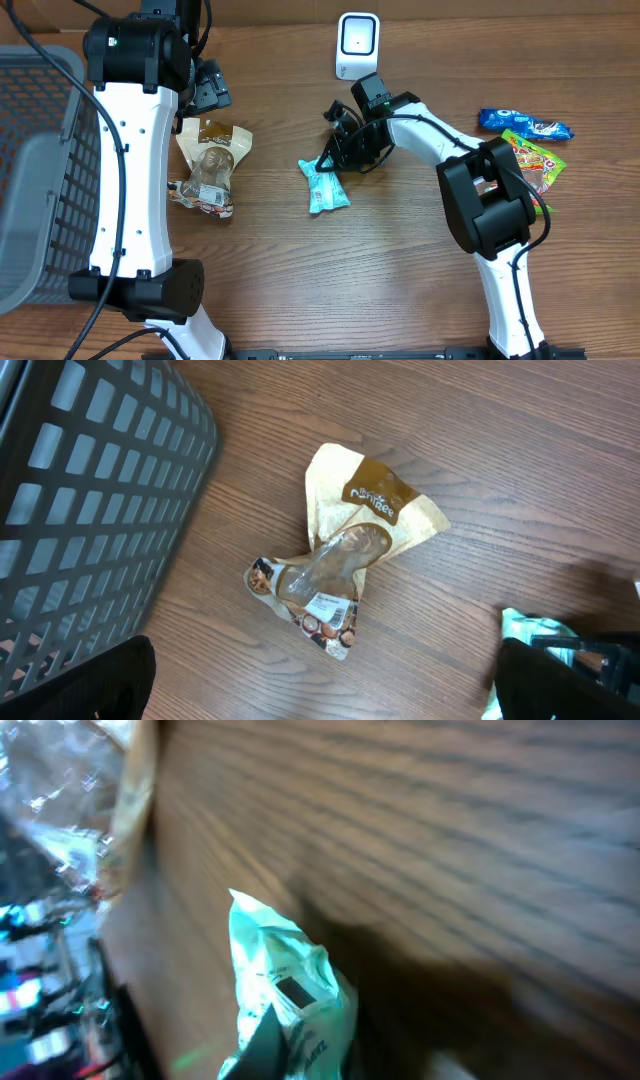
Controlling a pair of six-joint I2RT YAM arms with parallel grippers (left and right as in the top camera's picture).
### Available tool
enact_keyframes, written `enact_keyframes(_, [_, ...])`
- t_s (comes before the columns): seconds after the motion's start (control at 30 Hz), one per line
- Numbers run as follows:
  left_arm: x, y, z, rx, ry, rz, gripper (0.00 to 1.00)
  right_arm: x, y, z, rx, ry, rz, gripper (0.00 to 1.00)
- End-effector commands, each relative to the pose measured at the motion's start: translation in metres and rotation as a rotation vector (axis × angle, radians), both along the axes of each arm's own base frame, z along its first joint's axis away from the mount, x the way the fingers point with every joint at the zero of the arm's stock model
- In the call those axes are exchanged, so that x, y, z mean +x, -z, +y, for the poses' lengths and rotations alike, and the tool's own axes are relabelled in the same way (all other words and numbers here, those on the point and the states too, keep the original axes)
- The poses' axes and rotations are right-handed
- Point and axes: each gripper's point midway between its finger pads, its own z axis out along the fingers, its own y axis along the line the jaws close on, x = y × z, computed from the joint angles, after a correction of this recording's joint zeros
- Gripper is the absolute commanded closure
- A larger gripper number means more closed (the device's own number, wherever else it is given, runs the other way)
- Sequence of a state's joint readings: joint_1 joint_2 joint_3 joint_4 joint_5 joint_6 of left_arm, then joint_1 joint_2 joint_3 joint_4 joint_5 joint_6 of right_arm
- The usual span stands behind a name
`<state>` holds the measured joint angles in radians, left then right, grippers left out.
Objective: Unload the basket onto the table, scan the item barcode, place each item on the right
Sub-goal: 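Drag the mint-green wrapper right and grasp it by its end, then lift the mint-green wrapper up toward the white scanner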
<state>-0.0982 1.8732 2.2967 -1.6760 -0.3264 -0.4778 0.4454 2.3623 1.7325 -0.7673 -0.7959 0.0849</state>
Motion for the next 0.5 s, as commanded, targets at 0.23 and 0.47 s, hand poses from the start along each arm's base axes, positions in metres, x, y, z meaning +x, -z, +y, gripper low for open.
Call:
enact_keyframes(0.23, [0.001, 0.003, -0.001, 0.007, -0.015, 0.003, 0.0, 0.019, -0.064, -0.026, 0.365, 0.057, 0.149, 0.96])
enact_keyframes(0.47, [0.001, 0.003, -0.001, 0.007, -0.015, 0.003, 0.0, 0.057, -0.135, -0.078, 0.247, 0.25, -0.031, 0.96])
